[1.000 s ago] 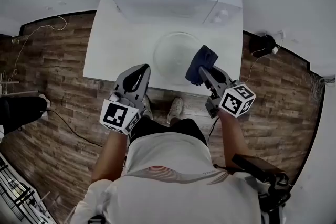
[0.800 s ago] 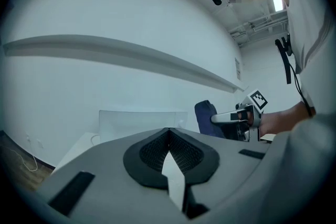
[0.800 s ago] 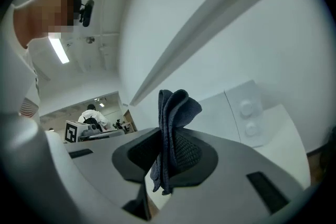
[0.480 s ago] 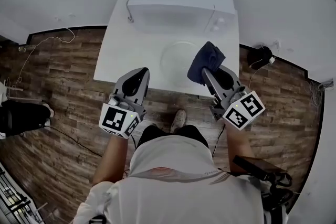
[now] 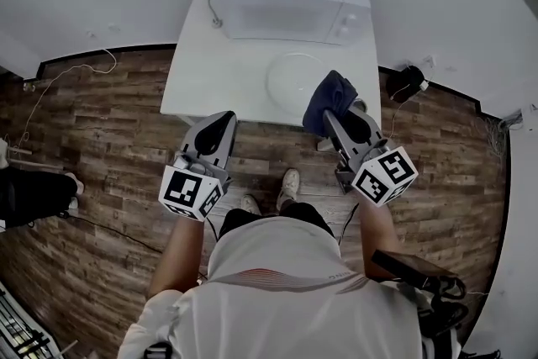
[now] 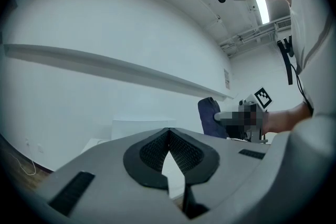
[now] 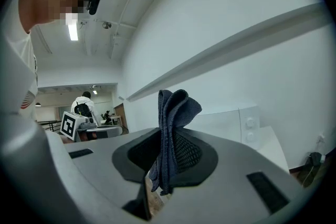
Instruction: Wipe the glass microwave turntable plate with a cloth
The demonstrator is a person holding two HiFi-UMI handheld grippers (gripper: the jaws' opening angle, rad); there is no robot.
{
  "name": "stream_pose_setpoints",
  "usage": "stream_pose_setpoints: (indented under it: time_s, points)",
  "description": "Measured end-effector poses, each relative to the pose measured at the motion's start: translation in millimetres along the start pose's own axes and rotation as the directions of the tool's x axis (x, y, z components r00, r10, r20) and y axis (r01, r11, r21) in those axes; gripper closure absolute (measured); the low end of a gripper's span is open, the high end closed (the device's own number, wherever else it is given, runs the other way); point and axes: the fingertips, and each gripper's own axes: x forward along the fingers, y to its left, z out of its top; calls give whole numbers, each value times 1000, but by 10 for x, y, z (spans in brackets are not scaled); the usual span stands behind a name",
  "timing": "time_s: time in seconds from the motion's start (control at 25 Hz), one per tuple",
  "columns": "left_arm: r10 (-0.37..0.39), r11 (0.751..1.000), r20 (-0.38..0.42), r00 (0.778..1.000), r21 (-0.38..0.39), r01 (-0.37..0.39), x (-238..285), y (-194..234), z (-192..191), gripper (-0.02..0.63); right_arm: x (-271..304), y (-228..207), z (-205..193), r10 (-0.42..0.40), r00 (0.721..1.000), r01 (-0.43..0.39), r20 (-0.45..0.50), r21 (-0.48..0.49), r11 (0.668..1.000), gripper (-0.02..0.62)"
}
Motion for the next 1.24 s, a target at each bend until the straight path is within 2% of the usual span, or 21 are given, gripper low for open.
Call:
stream_pose_setpoints:
  time_s: [0.2,0.32,0.56,0.8,1.24]
  points:
    - [-22,1000,32,999,7,21,-190,-167,152,596,-224,170,31,-43,999,43,3,-41,998,534]
    - [-10,1000,45,999,5,10,-267,-277,204,596,-340,184,64,-50,999,51,9,-69,996,534]
    - [45,999,74,996,-4,-44,-266,-508,314,596,-590,83,165,-17,1000,19,25,-90,996,534]
    - [59,998,85,995,5,-60,-205,-801,364,596,-773,-77,182,5,1000,-3,22,-86,996,534]
    - [76,997,72,994,3,-77,-193,-816,300,595,-676,-65,65,48,999,-49,-12,-82,995,534]
